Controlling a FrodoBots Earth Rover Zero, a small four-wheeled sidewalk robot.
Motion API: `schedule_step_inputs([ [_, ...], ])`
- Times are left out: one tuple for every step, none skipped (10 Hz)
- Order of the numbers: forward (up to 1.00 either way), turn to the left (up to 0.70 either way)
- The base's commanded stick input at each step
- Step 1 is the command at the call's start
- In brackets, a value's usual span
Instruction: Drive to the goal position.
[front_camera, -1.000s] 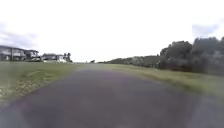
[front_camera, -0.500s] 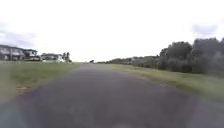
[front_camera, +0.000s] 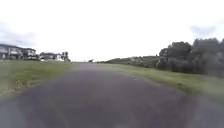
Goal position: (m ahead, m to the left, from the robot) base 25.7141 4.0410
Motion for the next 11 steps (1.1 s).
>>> schedule_step_inputs([
  [0.70,0.00],
  [0.70,0.00],
  [0.70,0.00],
  [0.70,0.00],
  [0.70,0.00],
  [0.70,0.00],
  [0.70,0.00],
  [0.70,0.00],
  [0.70,0.00],
  [0.70,0.00],
  [0.70,0.01],
])
